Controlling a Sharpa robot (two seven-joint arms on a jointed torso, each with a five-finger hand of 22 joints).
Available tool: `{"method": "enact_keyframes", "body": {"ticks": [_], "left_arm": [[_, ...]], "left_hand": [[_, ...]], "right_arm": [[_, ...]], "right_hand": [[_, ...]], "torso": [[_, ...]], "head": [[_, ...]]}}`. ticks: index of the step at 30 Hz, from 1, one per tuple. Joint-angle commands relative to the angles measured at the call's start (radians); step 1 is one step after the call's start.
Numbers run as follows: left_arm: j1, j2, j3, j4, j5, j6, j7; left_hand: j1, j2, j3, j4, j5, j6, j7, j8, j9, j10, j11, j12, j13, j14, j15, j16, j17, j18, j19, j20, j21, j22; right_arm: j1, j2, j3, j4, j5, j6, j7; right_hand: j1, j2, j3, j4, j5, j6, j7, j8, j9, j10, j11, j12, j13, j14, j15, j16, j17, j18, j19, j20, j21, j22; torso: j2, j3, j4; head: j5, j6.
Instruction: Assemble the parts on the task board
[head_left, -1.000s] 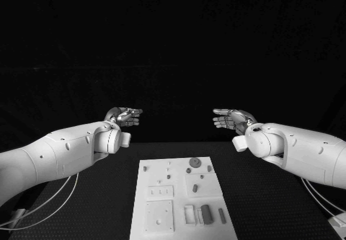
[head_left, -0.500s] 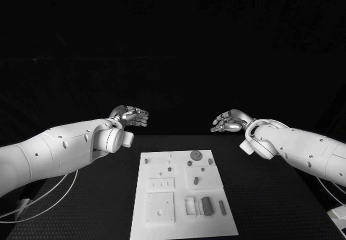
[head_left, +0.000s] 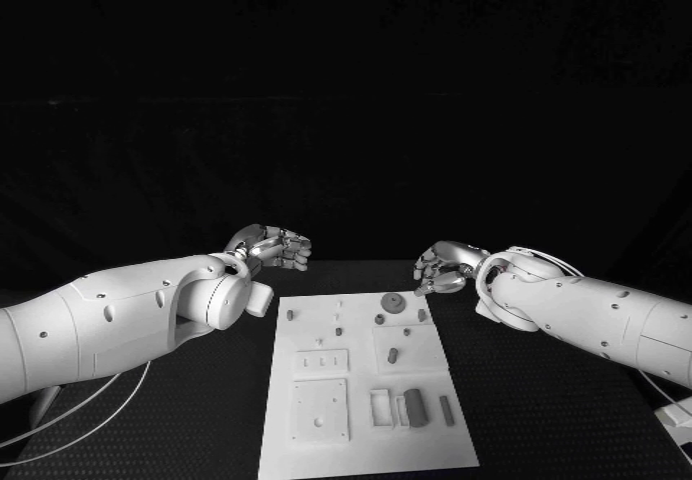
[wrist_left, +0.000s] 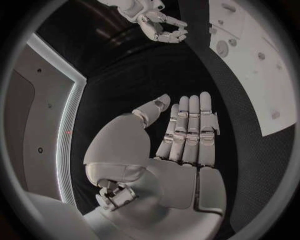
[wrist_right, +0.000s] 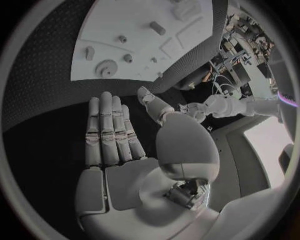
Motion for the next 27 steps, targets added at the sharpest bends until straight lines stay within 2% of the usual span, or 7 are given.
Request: {"method": "enact_keyframes", "body": {"ticks": [1,3,8,10,14,18,27], "left_arm": [[0.001,-0.021,0.0,0.045,-0.057,0.013,0.03],[0.001,-0.04,0.0,0.081,-0.069,0.008,0.033],[0.001,-0.066,0.0,0.132,-0.093,0.003,0.036],[0.001,-0.07,0.0,0.147,-0.093,0.002,0.036],[0.001,-0.073,0.0,0.17,-0.092,-0.003,0.035],[0.001,-0.071,0.0,0.18,-0.09,-0.003,0.035],[0.001,-0.082,0.0,0.202,-0.088,-0.003,0.035]], "left_hand": [[-0.004,0.003,-0.001,-0.007,-0.006,0.005,0.002,-0.007,-0.001,0.002,0.002,-0.007,0.001,0.005,0.0,-0.004,0.001,0.007,0.0,0.0,-0.001,0.001],[-0.005,0.002,-0.001,-0.007,-0.006,0.005,0.002,-0.007,-0.002,0.002,0.002,-0.008,0.002,0.005,0.0,-0.004,0.001,0.007,0.0,0.0,-0.001,0.002],[-0.006,0.0,-0.001,-0.008,-0.006,0.005,0.002,-0.009,-0.002,0.002,0.002,-0.01,0.002,0.006,0.001,-0.005,0.002,0.007,0.0,0.0,-0.001,0.003],[-0.007,0.0,-0.001,-0.008,-0.006,0.005,0.002,-0.009,-0.003,0.001,0.002,-0.01,0.002,0.006,0.001,-0.006,0.003,0.007,0.0,0.0,-0.001,0.003],[-0.012,-0.004,-0.003,-0.007,-0.006,0.002,0.004,-0.013,-0.005,-0.001,0.004,-0.016,0.002,0.006,0.001,-0.009,0.005,0.007,0.0,0.001,-0.001,0.004],[-0.015,-0.006,-0.003,-0.006,-0.006,0.0,0.005,-0.016,-0.007,-0.003,0.006,-0.019,0.002,0.005,0.002,-0.012,0.005,0.007,-0.002,0.001,-0.003,0.005],[-0.019,-0.009,-0.004,-0.005,-0.007,-0.002,0.007,-0.019,-0.008,-0.004,0.007,-0.024,0.003,0.003,0.003,-0.016,0.007,0.007,-0.005,0.002,-0.005,0.006]], "right_arm": [[-0.005,0.004,0.0,0.013,-0.157,0.017,-0.019],[-0.008,0.009,0.0,0.019,-0.196,0.011,-0.026],[-0.011,0.021,0.0,0.025,-0.257,0.001,-0.038],[-0.013,0.029,0.0,0.022,-0.283,0.0,-0.044],[-0.017,0.039,0.0,0.025,-0.328,-0.008,-0.063],[-0.018,0.044,0.0,0.031,-0.356,-0.017,-0.078],[-0.018,0.052,0.001,0.049,-0.394,-0.011,-0.105]], "right_hand": [[0.009,-0.003,-0.005,0.0,0.006,0.005,-0.001,-0.005,-0.002,0.006,0.0,0.0,-0.002,0.007,0.0,0.003,0.001,0.01,0.007,0.0,0.003,-0.001],[0.012,-0.006,-0.006,0.001,0.006,0.005,0.0,-0.007,-0.003,0.008,0.0,-0.002,-0.003,0.01,-0.001,0.003,0.002,0.011,0.011,0.0,0.003,-0.001],[0.017,-0.011,-0.006,0.001,0.006,0.006,-0.001,-0.01,-0.006,0.007,0.0,-0.007,-0.006,0.01,-0.002,0.001,0.002,0.011,0.012,0.0,0.001,-0.002],[0.018,-0.012,-0.006,0.001,0.006,0.007,-0.001,-0.011,-0.007,0.007,0.001,-0.009,-0.006,0.009,-0.001,0.0,0.002,0.011,0.011,0.001,-0.001,-0.003],[0.024,-0.013,-0.005,0.0,0.006,0.01,-0.002,-0.011,-0.008,0.009,0.0,-0.011,-0.008,0.01,-0.001,-0.001,0.002,0.012,0.012,0.0,-0.002,-0.003],[0.028,-0.012,-0.003,0.001,0.006,0.012,-0.004,-0.012,-0.009,0.011,0.0,-0.014,-0.009,0.011,-0.001,-0.002,0.002,0.012,0.013,0.001,-0.003,-0.004],[0.027,0.004,-0.001,0.002,0.006,0.018,-0.006,-0.014,-0.013,0.013,0.002,-0.021,-0.013,0.017,-0.002,-0.003,0.004,0.012,0.02,0.001,-0.004,-0.003]], "torso": [[0.033,0.0,0.0101],[0.045,-0.0002,0.0146],[0.072,-0.0013,0.0239],[0.08,-0.0019,0.0258],[0.099,-0.0056,0.0313],[0.116,-0.0064,0.0351],[0.134,-0.0087,0.0415]], "head": [[-0.006,0.005],[-0.01,0.005],[-0.019,0.017],[-0.021,0.015],[-0.026,0.021],[-0.028,0.024],[-0.031,0.019]]}}
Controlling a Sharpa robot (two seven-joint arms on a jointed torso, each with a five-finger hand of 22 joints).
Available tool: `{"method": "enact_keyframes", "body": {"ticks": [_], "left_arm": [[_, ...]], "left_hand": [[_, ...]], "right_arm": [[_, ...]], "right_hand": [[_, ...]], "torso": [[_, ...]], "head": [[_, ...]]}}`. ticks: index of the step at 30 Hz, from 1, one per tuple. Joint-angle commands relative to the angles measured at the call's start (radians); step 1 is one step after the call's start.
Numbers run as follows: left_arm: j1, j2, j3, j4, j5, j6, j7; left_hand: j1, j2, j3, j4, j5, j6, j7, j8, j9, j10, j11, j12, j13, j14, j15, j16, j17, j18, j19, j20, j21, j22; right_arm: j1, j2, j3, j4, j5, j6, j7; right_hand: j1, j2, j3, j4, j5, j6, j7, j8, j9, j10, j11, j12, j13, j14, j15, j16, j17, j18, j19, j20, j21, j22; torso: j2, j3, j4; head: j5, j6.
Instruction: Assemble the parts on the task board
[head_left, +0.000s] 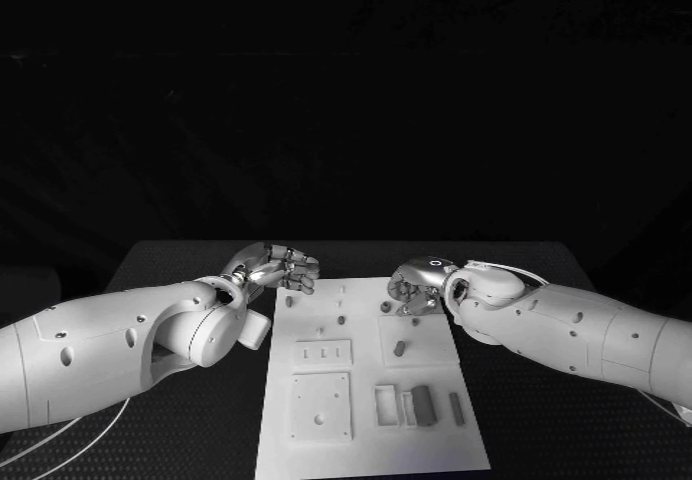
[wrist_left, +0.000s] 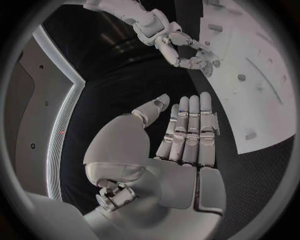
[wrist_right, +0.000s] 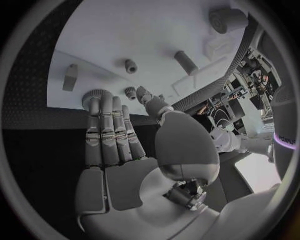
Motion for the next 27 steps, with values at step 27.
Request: {"method": "enact_keyframes", "body": {"ticks": [27], "left_arm": [[0.001,0.006,0.001,0.002,-0.002,0.006,0.011]], "left_hand": [[-0.023,-0.004,-0.004,0.006,-0.008,-0.005,0.009,-0.011,-0.005,-0.003,0.006,-0.015,0.003,0.003,0.005,-0.012,0.006,0.01,-0.007,0.004,-0.007,0.005]], "right_arm": [[0.0,0.034,0.0,0.002,-0.107,0.029,-0.056]], "right_hand": [[-0.037,0.088,0.077,0.004,0.007,-0.04,0.02,-0.065,-0.041,-0.041,0.018,-0.083,-0.038,0.114,-0.021,0.056,0.049,0.038,0.113,-0.023,0.052,0.035]], "torso": [[0.019,-0.0041,0.0056]], "head": [[0.0,-0.019]]}}
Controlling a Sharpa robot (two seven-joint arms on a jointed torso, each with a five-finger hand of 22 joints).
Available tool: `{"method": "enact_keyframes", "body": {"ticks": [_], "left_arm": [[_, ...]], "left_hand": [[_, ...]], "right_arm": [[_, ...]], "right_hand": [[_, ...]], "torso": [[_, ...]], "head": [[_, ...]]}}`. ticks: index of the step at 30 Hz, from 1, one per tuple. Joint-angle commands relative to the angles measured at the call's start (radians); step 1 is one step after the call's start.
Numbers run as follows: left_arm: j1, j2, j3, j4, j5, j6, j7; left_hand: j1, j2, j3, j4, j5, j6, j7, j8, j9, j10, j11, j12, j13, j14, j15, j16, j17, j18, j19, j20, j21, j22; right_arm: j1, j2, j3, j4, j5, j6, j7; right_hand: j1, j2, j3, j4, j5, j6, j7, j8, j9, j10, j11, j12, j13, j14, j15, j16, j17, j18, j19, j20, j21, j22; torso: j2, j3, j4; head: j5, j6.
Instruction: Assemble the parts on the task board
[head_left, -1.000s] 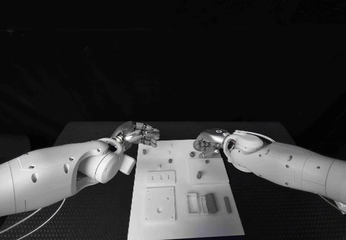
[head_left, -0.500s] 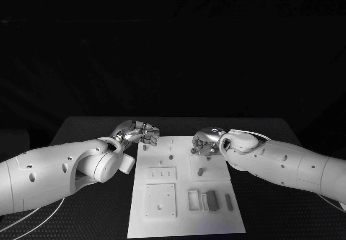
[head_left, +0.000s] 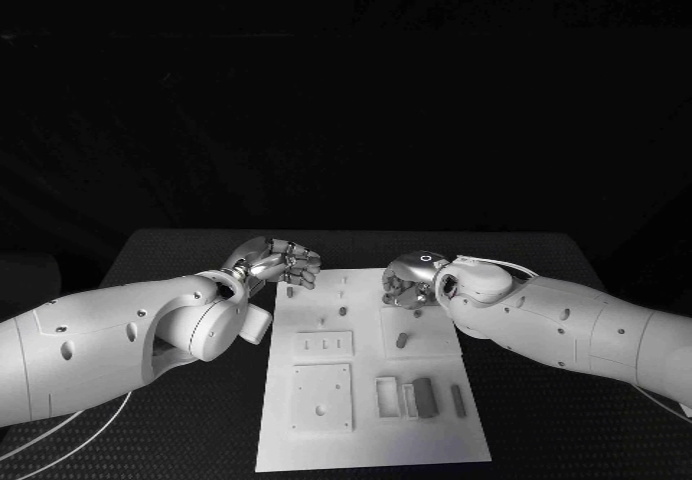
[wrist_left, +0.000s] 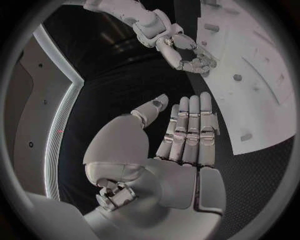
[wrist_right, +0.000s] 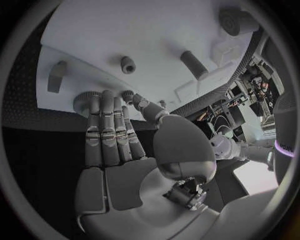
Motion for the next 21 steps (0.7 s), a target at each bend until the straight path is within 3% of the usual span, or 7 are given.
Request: {"method": "enact_keyframes", "body": {"ticks": [1,6,8,10,14,18,21], "left_arm": [[0.001,0.002,0.001,0.0,0.001,0.005,0.011],[0.001,0.0,0.001,-0.002,0.009,0.005,0.011],[0.001,0.0,0.001,-0.005,0.011,0.004,0.011],[0.001,0.0,0.001,-0.007,0.012,0.004,0.011],[0.001,-0.001,0.001,-0.009,0.014,0.003,0.012],[0.001,0.0,0.001,-0.009,0.014,0.004,0.011],[0.001,0.0,0.001,-0.008,0.014,0.005,0.011]], "left_hand": [[-0.01,0.001,-0.002,0.003,-0.004,-0.002,0.006,-0.007,-0.001,-0.003,0.006,-0.006,0.001,0.004,0.005,-0.005,0.001,0.016,-0.006,0.004,-0.004,0.002],[-0.011,0.0,-0.001,0.004,-0.004,-0.004,0.007,-0.009,-0.003,-0.005,0.007,-0.01,0.001,0.004,0.005,-0.006,0.002,0.017,-0.007,0.004,-0.004,0.002],[-0.011,0.0,-0.001,0.004,-0.004,-0.005,0.007,-0.01,-0.003,-0.006,0.008,-0.011,0.001,0.004,0.005,-0.007,0.003,0.017,-0.007,0.004,-0.005,0.003],[-0.012,-0.001,-0.001,0.004,-0.004,-0.007,0.008,-0.011,-0.003,-0.007,0.008,-0.013,0.001,0.004,0.005,-0.008,0.004,0.017,-0.007,0.004,-0.005,0.003],[-0.012,-0.001,-0.001,0.004,-0.004,-0.008,0.009,-0.012,-0.004,-0.008,0.009,-0.014,0.001,0.004,0.005,-0.008,0.004,0.017,-0.007,0.004,-0.005,0.003],[-0.012,-0.001,-0.001,0.005,-0.004,-0.008,0.009,-0.012,-0.004,-0.008,0.009,-0.015,0.001,0.004,0.005,-0.009,0.005,0.017,-0.007,0.004,-0.005,0.004],[-0.012,-0.001,-0.001,0.005,-0.004,-0.008,0.009,-0.013,-0.004,-0.009,0.009,-0.015,0.001,0.004,0.005,-0.009,0.005,0.017,-0.007,0.004,-0.005,0.004]], "right_arm": [[0.0,0.0,0.0,0.009,-0.045,0.008,-0.023],[0.0,-0.008,0.0,0.019,-0.072,-0.029,-0.043],[0.0,-0.009,0.0,0.019,-0.073,-0.024,-0.04],[0.0,-0.009,0.0,0.021,-0.074,-0.011,-0.037],[-0.001,-0.007,0.0,0.025,-0.074,-0.007,-0.031],[-0.001,-0.005,-0.001,0.025,-0.077,-0.013,-0.029],[-0.001,-0.003,-0.001,0.023,-0.083,-0.016,-0.029]], "right_hand": [[0.01,-0.026,0.002,0.001,0.002,-0.052,-0.007,-0.031,-0.012,-0.037,0.007,-0.026,-0.013,0.035,0.002,0.028,0.018,0.026,0.035,-0.011,0.025,0.026],[0.013,-0.146,-0.025,0.002,0.003,-0.15,-0.02,-0.079,-0.025,-0.091,0.024,-0.066,-0.032,0.041,0.016,0.046,0.035,0.026,0.052,-0.017,0.043,0.024],[0.011,-0.175,-0.02,0.008,0.003,-0.16,-0.035,-0.08,-0.022,-0.11,0.031,-0.08,-0.036,0.042,0.022,0.051,0.041,0.026,0.057,-0.018,0.048,0.023],[0.008,-0.205,0.01,0.028,0.004,-0.162,-0.036,-0.073,-0.011,-0.123,0.036,-0.093,-0.035,0.035,0.029,0.057,0.05,0.025,0.06,-0.018,0.052,0.021],[0.012,-0.193,0.02,0.031,0.003,-0.112,-0.025,-0.041,0.008,-0.094,0.027,-0.081,-0.029,0.047,0.019,0.073,0.062,0.027,0.07,-0.023,0.066,0.025],[0.015,-0.157,0.014,0.015,0.003,-0.021,-0.007,0.007,0.027,-0.028,0.006,-0.052,-0.016,0.072,-0.001,0.106,0.085,0.027,0.089,-0.036,0.097,0.027],[0.01,-0.134,0.007,0.005,0.003,0.025,-0.015,0.027,0.032,0.006,-0.005,-0.039,-0.01,0.082,-0.011,0.125,0.101,0.027,0.096,-0.042,0.118,0.027]], "torso": [[0.0,0.0003,-0.0012],[0.0,0.0006,-0.0015],[0.0,0.0008,-0.002],[0.0,0.0006,-0.0016],[0.001,0.0009,-0.002],[0.001,0.0008,-0.0022],[0.002,0.0007,-0.0021]], "head": [[0.001,-0.003],[0.002,-0.004],[0.003,-0.003],[0.002,-0.003],[0.003,-0.002],[0.003,-0.004],[0.002,-0.004]]}}
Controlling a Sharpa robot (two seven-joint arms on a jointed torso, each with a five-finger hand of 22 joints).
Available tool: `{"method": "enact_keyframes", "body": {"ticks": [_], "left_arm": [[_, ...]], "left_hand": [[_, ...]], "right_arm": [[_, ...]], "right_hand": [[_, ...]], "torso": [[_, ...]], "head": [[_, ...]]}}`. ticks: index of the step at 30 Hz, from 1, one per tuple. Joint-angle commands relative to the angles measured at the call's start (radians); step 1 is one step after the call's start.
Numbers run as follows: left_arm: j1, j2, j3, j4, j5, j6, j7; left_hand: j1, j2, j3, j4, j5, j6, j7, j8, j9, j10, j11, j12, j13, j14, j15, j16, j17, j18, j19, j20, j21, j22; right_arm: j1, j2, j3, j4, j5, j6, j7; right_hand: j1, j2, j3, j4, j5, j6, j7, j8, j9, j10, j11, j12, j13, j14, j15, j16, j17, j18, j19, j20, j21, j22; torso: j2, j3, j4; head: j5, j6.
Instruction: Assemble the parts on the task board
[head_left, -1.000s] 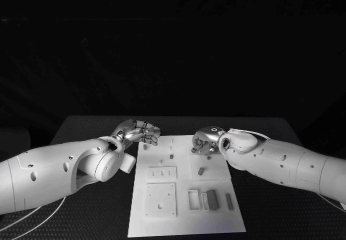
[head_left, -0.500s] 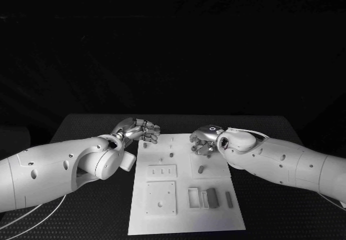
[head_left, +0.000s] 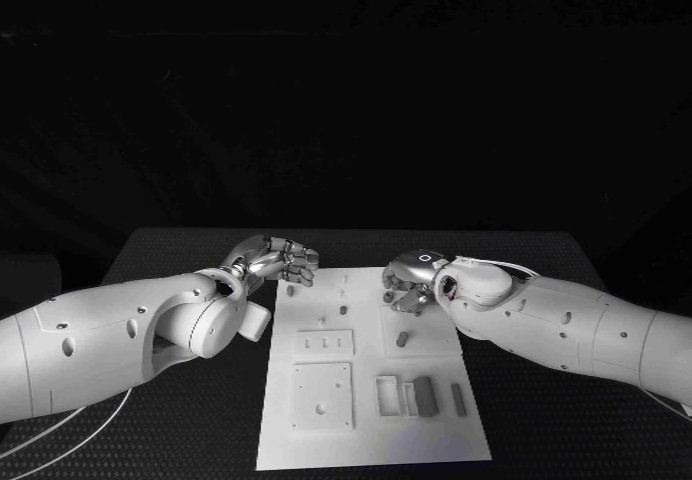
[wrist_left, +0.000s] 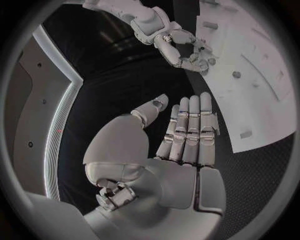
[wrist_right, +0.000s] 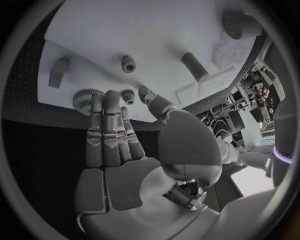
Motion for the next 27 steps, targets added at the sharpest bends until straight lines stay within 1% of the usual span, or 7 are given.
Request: {"method": "enact_keyframes", "body": {"ticks": [1,4,10,12,17,23,27], "left_arm": [[0.001,0.002,0.001,0.002,0.007,0.006,0.011],[0.001,0.002,0.001,0.003,0.007,0.005,0.011],[0.001,0.004,0.001,0.001,0.007,0.006,0.01],[0.001,0.004,0.001,0.001,0.008,0.006,0.01],[0.001,0.003,0.001,0.003,0.008,0.007,0.01],[0.001,0.003,0.001,0.004,0.008,0.01,0.008],[0.001,0.005,0.001,0.002,0.008,0.01,0.007]], "left_hand": [[-0.012,-0.001,-0.001,0.005,-0.004,-0.004,0.005,-0.005,-0.002,-0.001,0.002,-0.002,0.002,0.005,0.005,-0.005,0.001,0.018,-0.003,0.001,-0.005,0.002],[-0.012,-0.001,-0.001,0.005,-0.004,-0.004,0.005,-0.005,-0.002,-0.001,0.002,-0.003,0.002,0.005,0.005,-0.005,0.002,0.018,-0.003,0.001,-0.005,0.002],[-0.012,-0.001,-0.001,0.005,-0.004,-0.004,0.005,-0.005,-0.002,-0.001,0.002,-0.003,0.002,0.005,0.005,-0.006,0.002,0.018,-0.003,0.001,-0.005,0.002],[-0.013,-0.001,-0.001,0.006,-0.004,-0.004,0.005,-0.005,-0.002,-0.001,0.002,-0.003,0.002,0.005,0.005,-0.006,0.002,0.018,-0.003,0.001,-0.005,0.002],[-0.013,-0.001,-0.001,0.006,-0.004,-0.004,0.005,-0.005,-0.002,-0.001,0.002,-0.004,0.002,0.006,0.005,-0.006,0.002,0.018,-0.003,0.001,-0.005,0.003],[-0.013,-0.001,-0.001,0.006,-0.005,-0.005,0.006,-0.006,-0.002,-0.001,0.003,-0.004,0.002,0.006,0.005,-0.006,0.003,0.018,-0.003,0.0,-0.005,0.003],[-0.013,-0.002,-0.001,0.006,-0.005,-0.005,0.006,-0.006,-0.002,-0.002,0.003,-0.005,0.002,0.006,0.005,-0.006,0.003,0.018,-0.003,0.0,-0.006,0.003]], "right_arm": [[-0.001,0.003,0.0,-0.003,-0.028,-0.004,-0.001],[-0.001,0.006,-0.001,-0.007,-0.03,-0.003,-0.001],[-0.002,0.015,-0.001,-0.012,-0.03,-0.003,0.0],[-0.002,0.018,-0.001,-0.014,-0.031,-0.004,-0.001],[-0.002,0.022,-0.002,-0.02,-0.037,-0.011,-0.007],[-0.003,0.029,-0.002,-0.027,-0.041,0.0,-0.008],[-0.005,0.034,-0.005,-0.03,-0.045,0.008,-0.009]], "right_hand": [[-0.004,0.02,-0.005,-0.008,0.003,0.035,-0.009,0.014,0.002,0.031,-0.011,0.012,0.005,0.013,-0.012,0.02,0.015,0.013,0.01,-0.006,0.02,0.028],[-0.011,0.041,-0.01,-0.006,0.003,0.063,-0.021,0.024,0.003,0.06,-0.022,0.024,0.011,0.024,-0.022,0.042,0.032,0.013,0.022,-0.014,0.044,0.028],[-0.022,0.089,-0.009,-0.004,0.003,0.09,-0.031,0.029,0.0,0.087,-0.033,0.031,0.015,0.032,-0.033,0.073,0.058,0.013,0.03,-0.024,0.079,0.028],[-0.024,0.097,-0.009,-0.007,0.003,0.092,-0.032,0.028,-0.003,0.089,-0.034,0.029,0.015,0.031,-0.034,0.079,0.064,0.013,0.028,-0.027,0.088,0.028],[-0.027,0.097,-0.01,-0.01,0.003,0.094,-0.032,0.023,-0.007,0.091,-0.033,0.025,0.014,0.024,-0.034,0.087,0.073,0.012,0.021,-0.029,0.103,0.027],[-0.026,0.094,-0.01,-0.011,0.003,0.094,-0.032,0.02,-0.009,0.091,-0.033,0.022,0.013,0.021,-0.034,0.091,0.076,0.011,0.017,-0.031,0.111,0.027],[-0.024,0.086,-0.012,-0.012,0.003,0.094,-0.031,0.018,-0.011,0.091,-0.033,0.019,0.013,0.021,-0.034,0.093,0.079,0.011,0.014,-0.032,0.118,0.027]], "torso": [[0.001,-0.0003,0.0],[0.002,-0.0005,0.0005],[0.004,-0.0009,0.0008],[0.004,-0.0011,0.0004],[0.003,-0.0012,0.0007],[0.003,-0.0016,0.0001],[0.003,-0.0017,-0.0005]], "head": [[-0.001,-0.002],[-0.002,-0.004],[-0.001,-0.007],[-0.001,-0.008],[0.0,-0.013],[0.002,-0.021],[0.002,-0.023]]}}
